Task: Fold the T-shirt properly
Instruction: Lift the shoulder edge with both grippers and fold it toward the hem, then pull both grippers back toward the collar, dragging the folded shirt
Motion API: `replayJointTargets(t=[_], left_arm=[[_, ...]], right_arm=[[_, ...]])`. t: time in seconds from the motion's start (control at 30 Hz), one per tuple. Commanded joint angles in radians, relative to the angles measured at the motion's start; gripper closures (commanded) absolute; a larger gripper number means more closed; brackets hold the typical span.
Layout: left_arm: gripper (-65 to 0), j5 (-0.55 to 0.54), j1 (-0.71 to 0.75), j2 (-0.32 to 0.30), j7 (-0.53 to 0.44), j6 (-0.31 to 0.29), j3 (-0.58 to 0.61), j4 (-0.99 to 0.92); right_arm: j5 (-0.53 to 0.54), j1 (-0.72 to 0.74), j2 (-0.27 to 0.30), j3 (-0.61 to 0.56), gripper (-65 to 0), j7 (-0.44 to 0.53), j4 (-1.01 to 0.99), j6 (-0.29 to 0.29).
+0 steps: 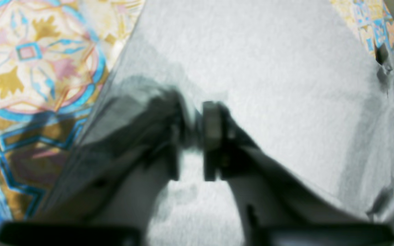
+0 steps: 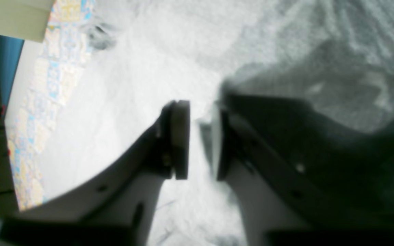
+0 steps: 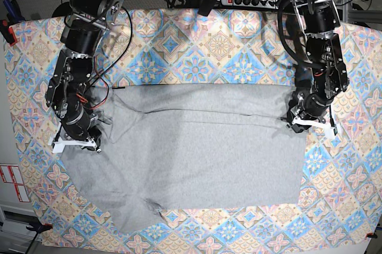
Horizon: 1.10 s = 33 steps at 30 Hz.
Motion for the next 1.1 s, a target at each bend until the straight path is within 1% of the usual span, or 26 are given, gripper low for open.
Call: replayJointTargets(t=[0.0,0.13,0.23,0.3,0.37,0.43,0.53,0.73,0.83,1.07], left_arm=[[-17.2,-0.012,-0.009,-0.014,-0.014,-0.005,-0.003,0.015],[-26.7,-0.015,-0.004,-0.015,-0.012,-0.005,-0.006,0.015],[-33.2,-0.020,0.026,-0.015,0.000,-0.005,-0.040,0.024],[-35.3,-0.037,0.048,-0.012,0.054,-0.006,-0.084,0.069],[-35.4,-0.075,0.094,-0.012,0.098,-0.006,-0.118,0.118],[-35.4,-0.123,0.135,-0.012,0.114,-0.006,-0.132,0.164],[-35.4,-0.160,0.177,-0.012,0.114,-0.006,-0.132,0.175],[-35.4,-0.213,0.232,-0.009,0.115,-0.006,-0.132,0.175],[-35.4,-0.275,0.259,-0.011,0.115,-0.006,-0.138,0.175],[-35.4,-0.285,0.270,-0.009,0.109,-0.006,-0.158,0.141]], right_arm=[[0.010,0.014,0.010,0.002,-15.0,0.016,0.023,0.009],[0.012,-0.003,0.010,0.002,-20.3,0.010,0.023,0.009],[0.012,-0.028,0.010,0.004,-20.5,0.007,0.026,0.009],[0.013,-0.066,0.012,0.004,-19.4,0.007,0.067,0.009],[0.013,-0.115,0.012,0.013,-17.9,0.013,0.118,0.009],[0.012,-0.158,0.012,0.047,-16.2,0.012,0.173,0.009],[0.012,-0.203,0.012,0.076,-15.3,0.007,0.215,0.009],[0.012,-0.265,0.012,0.077,-15.3,0.007,0.235,0.009],[0.012,-0.284,0.010,0.077,-15.6,0.007,0.235,0.009],[0.012,-0.293,0.010,0.077,-15.6,0.007,0.235,0.009]])
